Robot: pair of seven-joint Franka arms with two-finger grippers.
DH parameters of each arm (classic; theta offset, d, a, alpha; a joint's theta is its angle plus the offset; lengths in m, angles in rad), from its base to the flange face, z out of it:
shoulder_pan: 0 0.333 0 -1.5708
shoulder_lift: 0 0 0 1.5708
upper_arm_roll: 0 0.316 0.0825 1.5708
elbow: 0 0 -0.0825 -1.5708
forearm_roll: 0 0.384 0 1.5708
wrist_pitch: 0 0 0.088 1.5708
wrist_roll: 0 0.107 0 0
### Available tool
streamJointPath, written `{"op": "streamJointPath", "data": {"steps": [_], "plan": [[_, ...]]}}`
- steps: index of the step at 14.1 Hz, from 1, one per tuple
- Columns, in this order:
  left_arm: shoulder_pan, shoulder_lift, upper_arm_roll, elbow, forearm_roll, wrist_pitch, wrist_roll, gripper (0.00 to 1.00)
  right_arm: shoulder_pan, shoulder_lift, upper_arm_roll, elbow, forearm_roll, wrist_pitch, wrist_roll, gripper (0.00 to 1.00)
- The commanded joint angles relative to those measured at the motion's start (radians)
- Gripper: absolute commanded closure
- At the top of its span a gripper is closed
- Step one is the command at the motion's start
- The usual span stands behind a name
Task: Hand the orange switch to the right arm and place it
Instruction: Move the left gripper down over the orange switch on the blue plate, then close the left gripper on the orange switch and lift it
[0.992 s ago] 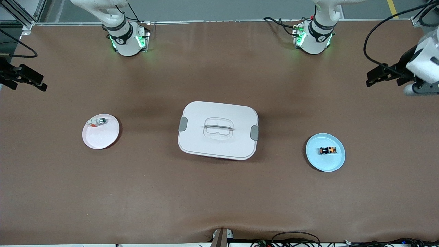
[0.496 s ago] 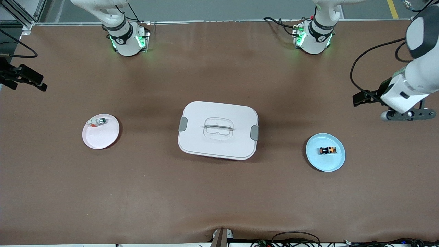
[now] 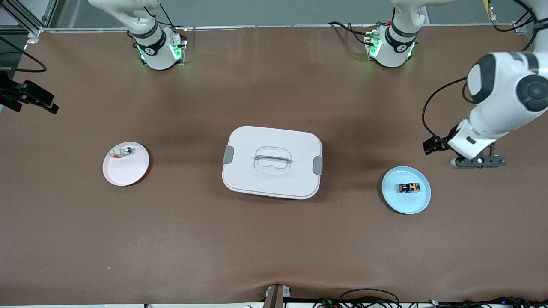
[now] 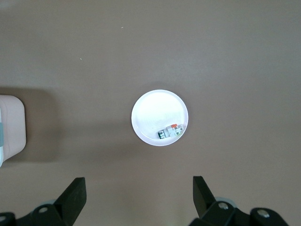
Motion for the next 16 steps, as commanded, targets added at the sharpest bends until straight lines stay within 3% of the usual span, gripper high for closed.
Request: {"op": "streamJointPath", "data": {"steps": [1, 10, 16], "plan": [[0.003, 0.072, -0.003, -0.014, 0.024, 0.107, 0.012, 0.0, -0.013, -0.031, 0.009, -0.029, -0.013, 0.011, -0.009, 0.0], [0.005, 0.282, -0.003, -0.008, 0.025, 0.383, 0.012, 0.0, -0.013, -0.031, 0.009, -0.029, -0.013, 0.006, -0.01, 0.0], [0.006, 0.349, 0.0, 0.012, 0.024, 0.46, 0.013, 0.0, -0.013, -0.031, 0.007, -0.029, -0.013, 0.005, -0.01, 0.0]]}}
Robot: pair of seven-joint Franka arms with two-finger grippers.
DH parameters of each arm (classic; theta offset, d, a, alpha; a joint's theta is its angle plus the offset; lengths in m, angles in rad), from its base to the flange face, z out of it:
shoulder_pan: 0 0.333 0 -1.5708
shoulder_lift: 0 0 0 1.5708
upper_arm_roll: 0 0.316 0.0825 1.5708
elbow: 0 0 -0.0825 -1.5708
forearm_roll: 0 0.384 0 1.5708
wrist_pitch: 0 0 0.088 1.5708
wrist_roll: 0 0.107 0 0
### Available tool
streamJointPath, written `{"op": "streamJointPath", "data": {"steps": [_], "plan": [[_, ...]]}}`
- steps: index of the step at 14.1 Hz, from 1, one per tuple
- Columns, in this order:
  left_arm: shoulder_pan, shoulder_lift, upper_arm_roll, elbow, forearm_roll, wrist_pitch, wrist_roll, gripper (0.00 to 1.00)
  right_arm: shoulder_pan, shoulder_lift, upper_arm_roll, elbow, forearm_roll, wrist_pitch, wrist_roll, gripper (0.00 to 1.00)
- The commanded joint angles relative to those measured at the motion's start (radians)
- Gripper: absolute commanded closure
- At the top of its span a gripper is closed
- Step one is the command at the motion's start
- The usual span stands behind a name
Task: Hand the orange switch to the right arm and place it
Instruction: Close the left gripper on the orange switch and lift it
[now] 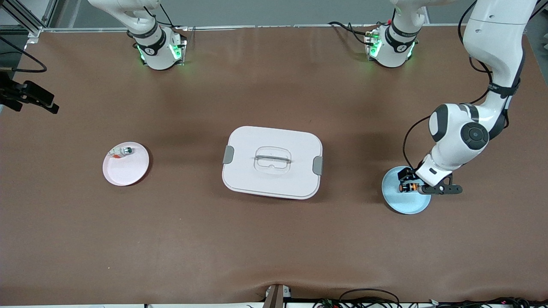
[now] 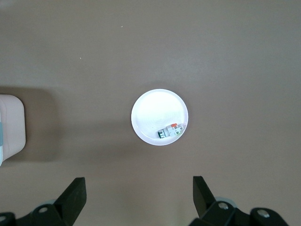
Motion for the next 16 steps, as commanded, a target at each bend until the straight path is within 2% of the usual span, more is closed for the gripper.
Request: {"op": "streamJointPath", "data": {"steps": [1, 9, 16], "plan": [[0.006, 0.022, 0.002, 0.023, 0.017, 0.018, 0.012, 0.0, -0.013, -0.03, 0.008, -0.026, -0.013, 0.005, -0.01, 0.0], [0.014, 0.088, 0.005, 0.061, 0.018, 0.061, 0.012, 0.0, -0.013, -0.03, 0.008, -0.026, -0.013, 0.003, -0.01, 0.0], [0.015, 0.125, 0.005, 0.057, 0.018, 0.112, 0.012, 0.0, -0.013, -0.03, 0.008, -0.026, -0.013, 0.002, -0.01, 0.0]]}}
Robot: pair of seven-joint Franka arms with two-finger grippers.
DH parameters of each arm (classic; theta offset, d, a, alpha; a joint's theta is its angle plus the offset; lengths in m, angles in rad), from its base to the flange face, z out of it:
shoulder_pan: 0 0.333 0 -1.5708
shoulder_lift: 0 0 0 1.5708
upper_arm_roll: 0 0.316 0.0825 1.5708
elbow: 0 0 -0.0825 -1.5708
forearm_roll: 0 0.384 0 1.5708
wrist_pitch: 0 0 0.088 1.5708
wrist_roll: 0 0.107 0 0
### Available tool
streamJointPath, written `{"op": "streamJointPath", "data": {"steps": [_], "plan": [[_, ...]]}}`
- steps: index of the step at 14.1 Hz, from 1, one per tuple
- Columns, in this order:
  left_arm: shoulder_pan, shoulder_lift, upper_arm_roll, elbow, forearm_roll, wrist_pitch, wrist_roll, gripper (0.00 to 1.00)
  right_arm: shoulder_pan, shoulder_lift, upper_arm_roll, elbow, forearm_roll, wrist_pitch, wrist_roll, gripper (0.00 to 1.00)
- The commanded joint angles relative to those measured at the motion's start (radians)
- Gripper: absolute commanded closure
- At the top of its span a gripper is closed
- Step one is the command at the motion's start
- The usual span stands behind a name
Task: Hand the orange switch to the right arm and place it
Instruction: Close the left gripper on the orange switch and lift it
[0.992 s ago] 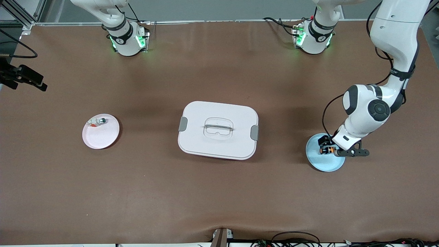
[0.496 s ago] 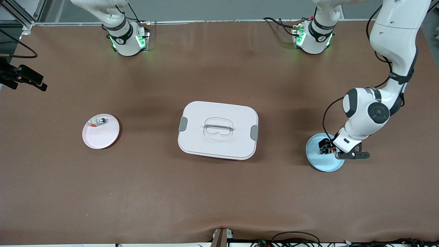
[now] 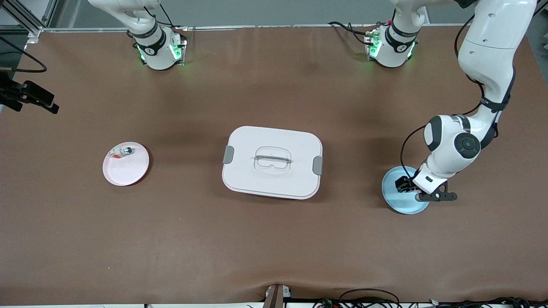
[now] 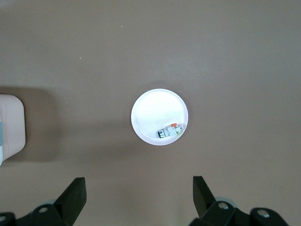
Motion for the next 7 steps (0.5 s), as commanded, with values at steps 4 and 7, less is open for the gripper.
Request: {"op": "streamJointPath", "data": {"steps": [4, 7], "plan": [[0.008, 0.009, -0.001, 0.002, 0.018, 0.011, 0.012, 0.02, -0.013, -0.028, 0.008, -0.026, -0.013, 0.002, -0.009, 0.0], [0.009, 0.011, -0.001, 0.002, 0.018, 0.011, 0.012, 0.25, -0.014, -0.029, 0.008, -0.028, -0.013, 0.002, -0.01, 0.0]]}}
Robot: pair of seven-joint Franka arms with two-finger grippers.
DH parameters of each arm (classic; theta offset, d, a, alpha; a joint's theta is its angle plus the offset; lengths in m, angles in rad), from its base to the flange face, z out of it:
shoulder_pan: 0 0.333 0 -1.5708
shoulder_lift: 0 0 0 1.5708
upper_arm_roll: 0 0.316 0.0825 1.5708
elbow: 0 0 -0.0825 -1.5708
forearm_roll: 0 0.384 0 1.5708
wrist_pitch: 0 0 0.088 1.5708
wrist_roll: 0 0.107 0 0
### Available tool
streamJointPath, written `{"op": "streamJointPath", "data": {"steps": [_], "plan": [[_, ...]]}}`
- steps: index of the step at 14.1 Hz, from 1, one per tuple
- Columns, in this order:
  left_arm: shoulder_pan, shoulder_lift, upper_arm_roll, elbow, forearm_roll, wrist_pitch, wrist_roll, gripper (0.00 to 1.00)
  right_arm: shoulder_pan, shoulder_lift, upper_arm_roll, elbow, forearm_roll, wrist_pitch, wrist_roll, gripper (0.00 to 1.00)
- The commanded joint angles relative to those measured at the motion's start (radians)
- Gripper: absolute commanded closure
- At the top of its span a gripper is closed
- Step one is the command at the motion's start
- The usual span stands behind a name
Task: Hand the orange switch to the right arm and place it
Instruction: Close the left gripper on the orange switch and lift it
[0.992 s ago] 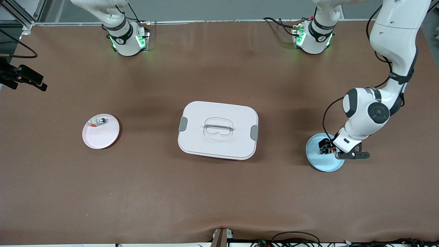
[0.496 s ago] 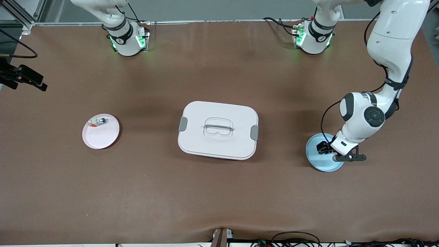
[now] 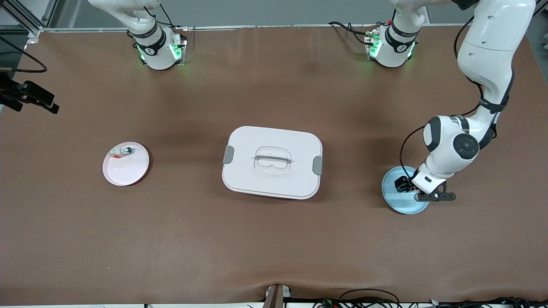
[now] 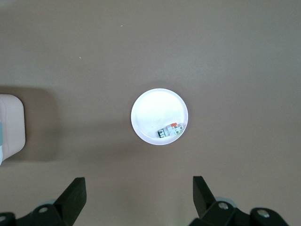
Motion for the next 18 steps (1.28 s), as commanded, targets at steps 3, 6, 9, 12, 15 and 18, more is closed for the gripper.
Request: {"op": "streamJointPath", "data": {"steps": [3, 6, 9, 12, 15, 18], "plan": [[0.003, 0.0, -0.003, 0.002, 0.018, 0.002, 0.012, 0.7, -0.014, -0.029, 0.009, -0.03, -0.013, 0.002, -0.009, 0.0], [0.002, -0.029, -0.004, 0.002, 0.018, -0.007, 0.004, 1.0, -0.014, -0.029, 0.009, -0.03, -0.013, 0.002, -0.009, 0.0], [-0.001, -0.102, -0.012, 0.002, 0.018, -0.082, -0.003, 1.0, -0.014, -0.029, 0.009, -0.03, -0.013, 0.002, -0.01, 0.0], [0.0, -0.185, -0.038, 0.013, 0.009, -0.201, -0.009, 1.0, -0.014, -0.029, 0.009, -0.03, -0.013, 0.002, -0.01, 0.0], [0.0, -0.251, -0.068, 0.028, 0.0, -0.304, -0.038, 1.0, -0.014, -0.029, 0.009, -0.03, -0.013, 0.002, -0.01, 0.0], [0.0, -0.264, -0.142, 0.125, 0.0, -0.466, -0.176, 1.0, -0.014, -0.028, 0.009, -0.03, -0.013, 0.002, -0.01, 0.0]]}}
